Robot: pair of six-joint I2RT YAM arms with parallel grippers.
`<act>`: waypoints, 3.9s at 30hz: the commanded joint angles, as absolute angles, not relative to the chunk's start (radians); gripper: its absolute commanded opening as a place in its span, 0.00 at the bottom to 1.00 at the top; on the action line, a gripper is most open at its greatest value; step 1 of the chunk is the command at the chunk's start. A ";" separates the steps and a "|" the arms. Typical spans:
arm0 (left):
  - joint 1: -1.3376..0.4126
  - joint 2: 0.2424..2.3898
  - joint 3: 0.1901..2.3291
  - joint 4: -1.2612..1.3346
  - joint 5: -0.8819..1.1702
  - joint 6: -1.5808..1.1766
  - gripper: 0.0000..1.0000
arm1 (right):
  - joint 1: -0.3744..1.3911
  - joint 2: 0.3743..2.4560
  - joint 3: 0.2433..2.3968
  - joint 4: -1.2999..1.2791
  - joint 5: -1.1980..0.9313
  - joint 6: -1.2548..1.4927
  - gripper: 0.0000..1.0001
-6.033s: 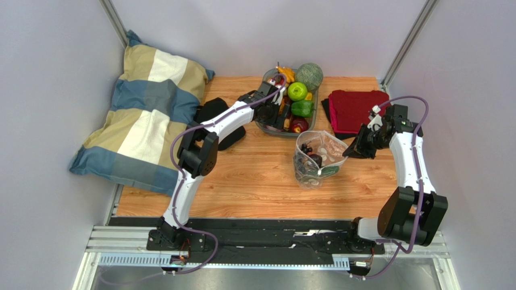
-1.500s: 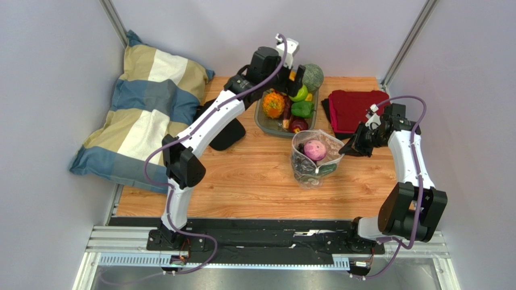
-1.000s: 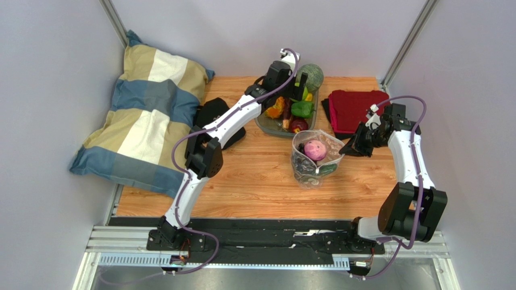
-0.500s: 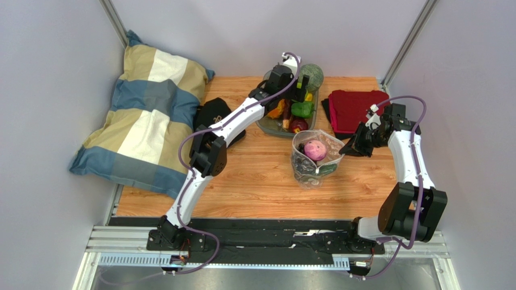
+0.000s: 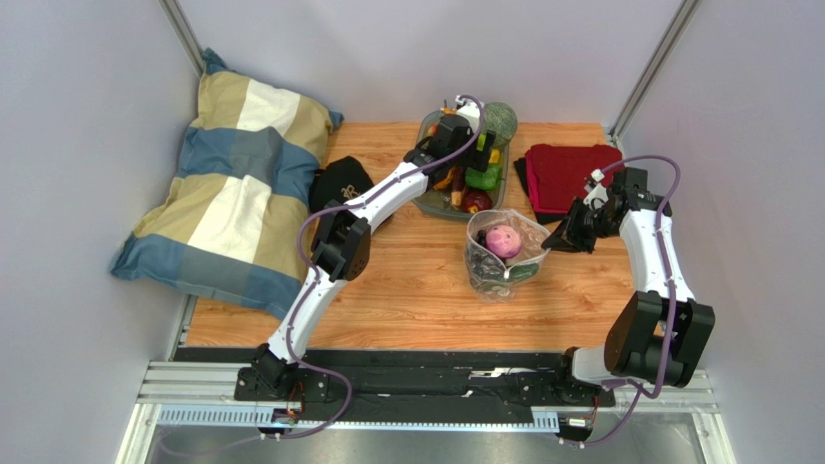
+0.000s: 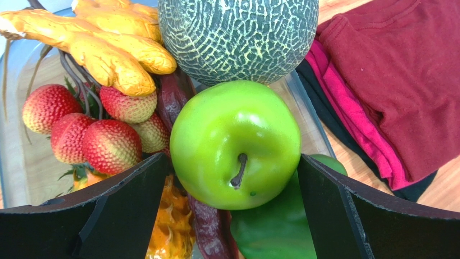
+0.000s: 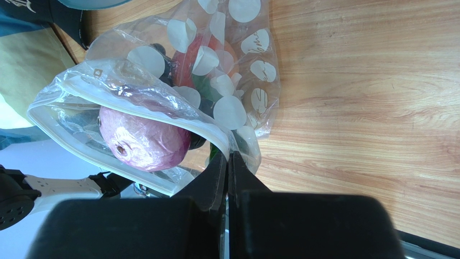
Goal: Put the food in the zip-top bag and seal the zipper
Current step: Pick up the fake fruit from the bin, then place the fake fruit in the zipper food storage bag, then adjust the zipper food storage bag at the center of the board.
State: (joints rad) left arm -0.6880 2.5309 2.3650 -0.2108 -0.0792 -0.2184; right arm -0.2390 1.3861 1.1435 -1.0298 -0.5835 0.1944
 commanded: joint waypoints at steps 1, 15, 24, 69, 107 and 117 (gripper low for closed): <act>-0.692 2.548 2.430 -0.150 -0.061 -0.193 0.99 | -0.245 1.358 1.146 -1.006 -0.581 0.190 0.00; -0.684 2.402 2.304 -0.077 -0.069 -0.172 0.67 | -0.247 1.365 1.147 -1.000 -0.604 0.195 0.00; -0.675 2.237 2.249 -0.110 -0.054 -0.143 0.65 | -0.245 1.377 1.169 -1.005 -0.620 0.193 0.00; -0.872 1.723 1.806 -0.615 0.284 -0.068 0.99 | -0.207 1.402 1.275 -1.043 -0.802 0.184 0.00; -0.781 2.011 1.773 -0.738 0.649 1.534 0.41 | -0.192 1.402 1.255 -1.068 -0.799 0.132 0.00; -0.914 1.749 1.723 -0.934 0.681 1.355 0.00 | -0.055 1.408 1.353 -1.084 -0.845 0.107 0.00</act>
